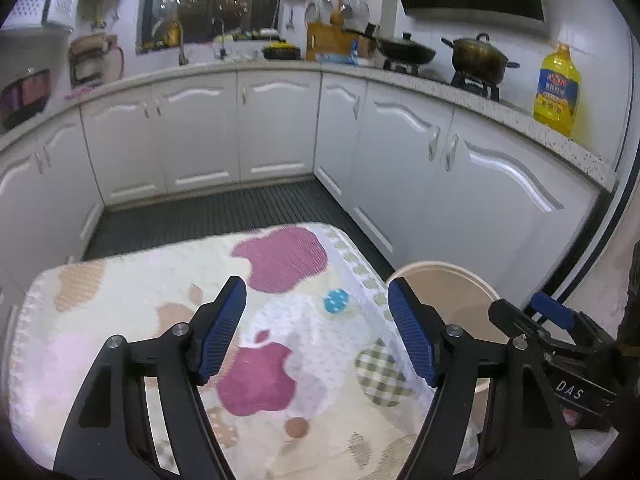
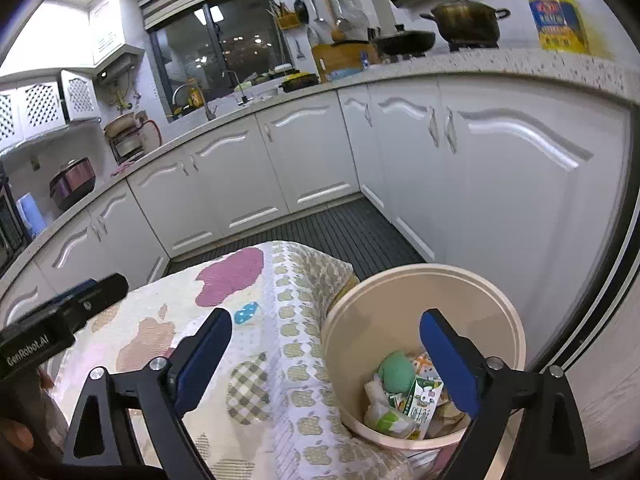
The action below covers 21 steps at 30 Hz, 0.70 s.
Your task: Collect trash
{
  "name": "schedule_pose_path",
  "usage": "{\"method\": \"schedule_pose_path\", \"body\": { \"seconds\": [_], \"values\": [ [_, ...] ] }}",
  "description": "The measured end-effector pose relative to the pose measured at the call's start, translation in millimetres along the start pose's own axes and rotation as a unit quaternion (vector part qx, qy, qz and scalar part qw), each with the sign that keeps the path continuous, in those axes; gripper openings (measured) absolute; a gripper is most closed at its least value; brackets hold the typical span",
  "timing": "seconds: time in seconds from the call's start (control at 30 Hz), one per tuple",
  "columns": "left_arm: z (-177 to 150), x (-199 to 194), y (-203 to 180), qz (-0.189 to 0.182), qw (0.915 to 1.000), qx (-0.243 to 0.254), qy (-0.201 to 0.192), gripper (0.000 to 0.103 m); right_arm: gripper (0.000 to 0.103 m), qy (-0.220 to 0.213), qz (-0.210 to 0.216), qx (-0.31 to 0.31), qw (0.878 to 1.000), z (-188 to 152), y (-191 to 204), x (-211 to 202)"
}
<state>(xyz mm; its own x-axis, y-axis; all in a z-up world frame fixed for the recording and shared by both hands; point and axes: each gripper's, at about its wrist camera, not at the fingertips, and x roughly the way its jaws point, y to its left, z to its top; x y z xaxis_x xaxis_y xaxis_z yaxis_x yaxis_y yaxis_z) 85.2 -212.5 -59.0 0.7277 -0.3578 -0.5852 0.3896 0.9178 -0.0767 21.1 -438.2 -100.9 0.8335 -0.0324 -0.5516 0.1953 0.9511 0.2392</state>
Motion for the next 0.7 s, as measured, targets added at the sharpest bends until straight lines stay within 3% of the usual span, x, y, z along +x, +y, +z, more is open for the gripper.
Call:
{"method": "schedule_pose_path", "body": {
  "seconds": [0.57,0.7],
  "values": [
    [6,-29,6,-0.005,0.9992,-0.012,-0.038,0.073,0.1,-0.033,-0.01,-0.008,0.999,6,22,-19],
    [9,-36,5,0.014,0.9986,-0.012,-0.05,0.073,0.1,-0.04,-0.01,-0.017,0.999,10,27,-23]
  ]
}}
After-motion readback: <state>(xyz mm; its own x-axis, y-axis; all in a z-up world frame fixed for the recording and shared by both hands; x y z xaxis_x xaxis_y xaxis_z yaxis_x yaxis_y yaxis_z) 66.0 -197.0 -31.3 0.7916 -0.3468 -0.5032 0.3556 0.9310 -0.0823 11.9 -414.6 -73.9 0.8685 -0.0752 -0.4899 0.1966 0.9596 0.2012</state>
